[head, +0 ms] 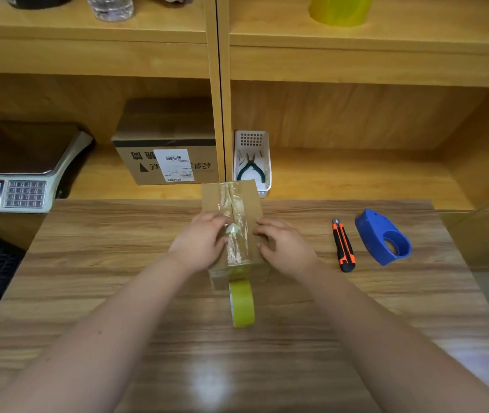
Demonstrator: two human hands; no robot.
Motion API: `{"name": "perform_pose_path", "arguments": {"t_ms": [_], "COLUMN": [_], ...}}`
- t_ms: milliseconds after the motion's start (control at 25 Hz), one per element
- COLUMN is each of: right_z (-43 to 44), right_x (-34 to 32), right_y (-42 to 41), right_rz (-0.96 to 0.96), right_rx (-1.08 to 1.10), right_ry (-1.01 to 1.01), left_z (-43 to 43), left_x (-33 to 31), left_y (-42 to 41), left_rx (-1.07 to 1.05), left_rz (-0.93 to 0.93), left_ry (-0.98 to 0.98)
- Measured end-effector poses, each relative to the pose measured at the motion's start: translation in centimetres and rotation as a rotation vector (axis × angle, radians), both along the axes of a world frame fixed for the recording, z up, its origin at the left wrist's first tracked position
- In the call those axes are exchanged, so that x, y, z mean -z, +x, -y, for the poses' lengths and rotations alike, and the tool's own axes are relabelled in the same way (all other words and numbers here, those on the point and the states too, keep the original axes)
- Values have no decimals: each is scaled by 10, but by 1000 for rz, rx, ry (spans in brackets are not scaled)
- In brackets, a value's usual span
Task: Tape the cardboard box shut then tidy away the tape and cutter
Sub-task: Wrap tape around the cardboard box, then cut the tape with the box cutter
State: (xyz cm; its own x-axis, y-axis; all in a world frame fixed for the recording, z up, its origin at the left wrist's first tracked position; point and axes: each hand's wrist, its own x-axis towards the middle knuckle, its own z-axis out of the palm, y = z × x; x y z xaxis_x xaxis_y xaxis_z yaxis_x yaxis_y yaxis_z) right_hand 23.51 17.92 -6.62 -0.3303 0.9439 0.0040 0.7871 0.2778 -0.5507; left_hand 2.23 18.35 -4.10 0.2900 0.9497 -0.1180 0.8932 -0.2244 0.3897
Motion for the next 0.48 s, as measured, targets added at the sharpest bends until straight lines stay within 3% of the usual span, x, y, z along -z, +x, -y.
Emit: {"name": "perform_pose_path", "arguments": {"t_ms": [200, 320, 480], "right_z": [9, 10, -5], "right_x": [19, 40, 72], "right_y": [72, 117, 157], "right_rz": [-36, 33, 145], "right_rx": [208, 375, 641], "right_ry": [-71, -203, -394], "left_z": [26, 35, 41], "left_x": [3, 15, 22], "left_y": [-8, -12, -11], "left_rx": [-179, -180, -305], "left_rz": [191, 179, 329], "left_ry": [69, 92, 80]}}
